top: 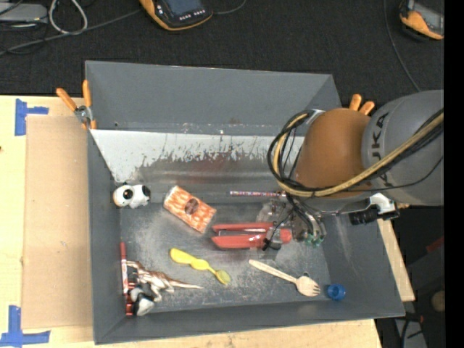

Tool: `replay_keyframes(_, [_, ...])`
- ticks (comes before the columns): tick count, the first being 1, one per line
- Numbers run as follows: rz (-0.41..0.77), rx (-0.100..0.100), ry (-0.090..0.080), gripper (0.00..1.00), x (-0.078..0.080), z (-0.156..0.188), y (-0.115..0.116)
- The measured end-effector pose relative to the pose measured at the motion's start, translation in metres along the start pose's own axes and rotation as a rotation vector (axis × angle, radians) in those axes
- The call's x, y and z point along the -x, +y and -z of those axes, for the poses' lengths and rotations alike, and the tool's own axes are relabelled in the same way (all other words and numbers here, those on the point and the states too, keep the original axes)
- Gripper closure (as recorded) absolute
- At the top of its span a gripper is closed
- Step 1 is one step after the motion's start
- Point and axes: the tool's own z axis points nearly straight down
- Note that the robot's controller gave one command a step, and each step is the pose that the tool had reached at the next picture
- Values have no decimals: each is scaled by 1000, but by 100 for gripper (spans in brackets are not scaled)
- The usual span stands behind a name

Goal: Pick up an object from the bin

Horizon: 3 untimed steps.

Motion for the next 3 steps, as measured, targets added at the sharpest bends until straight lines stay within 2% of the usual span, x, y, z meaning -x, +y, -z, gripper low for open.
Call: replay_keyframes(3, [3, 0, 1, 100, -1, 62, 0])
